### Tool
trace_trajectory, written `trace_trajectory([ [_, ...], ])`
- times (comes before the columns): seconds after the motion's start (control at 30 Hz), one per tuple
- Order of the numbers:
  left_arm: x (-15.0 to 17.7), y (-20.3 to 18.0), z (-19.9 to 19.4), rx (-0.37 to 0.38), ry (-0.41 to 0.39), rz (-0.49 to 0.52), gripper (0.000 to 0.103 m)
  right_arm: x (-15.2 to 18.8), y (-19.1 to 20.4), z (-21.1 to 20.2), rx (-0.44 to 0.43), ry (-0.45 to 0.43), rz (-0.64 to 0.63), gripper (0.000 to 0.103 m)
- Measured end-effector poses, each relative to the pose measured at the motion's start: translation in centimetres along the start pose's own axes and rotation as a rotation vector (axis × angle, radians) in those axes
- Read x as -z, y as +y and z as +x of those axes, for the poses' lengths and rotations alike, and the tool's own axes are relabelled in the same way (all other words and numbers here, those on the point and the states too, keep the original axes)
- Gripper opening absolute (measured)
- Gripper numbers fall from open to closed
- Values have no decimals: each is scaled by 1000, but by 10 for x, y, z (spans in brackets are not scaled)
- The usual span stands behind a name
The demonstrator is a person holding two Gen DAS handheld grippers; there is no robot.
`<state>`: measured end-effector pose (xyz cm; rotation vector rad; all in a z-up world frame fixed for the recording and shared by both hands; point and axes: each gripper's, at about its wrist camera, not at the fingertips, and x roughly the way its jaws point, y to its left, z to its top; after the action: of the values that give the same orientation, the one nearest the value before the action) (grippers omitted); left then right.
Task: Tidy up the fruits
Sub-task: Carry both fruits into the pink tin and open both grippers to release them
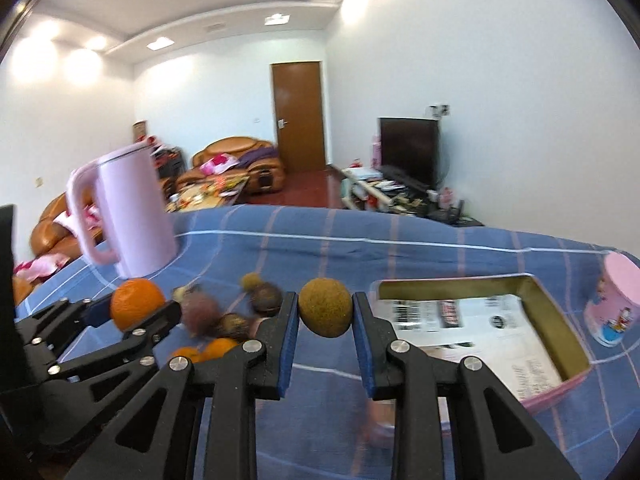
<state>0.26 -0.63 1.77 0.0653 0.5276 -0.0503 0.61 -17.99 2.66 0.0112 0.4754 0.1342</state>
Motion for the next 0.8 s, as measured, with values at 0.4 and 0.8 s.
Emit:
trace_trajectory([
  [0.4, -18, -89, 14, 148, 2, 44, 49, 4, -100, -2, 178, 22, 71, 28],
  [0.8, -13, -155, 41, 201, 76, 82, 49, 14, -139, 6, 233, 91, 68, 29],
])
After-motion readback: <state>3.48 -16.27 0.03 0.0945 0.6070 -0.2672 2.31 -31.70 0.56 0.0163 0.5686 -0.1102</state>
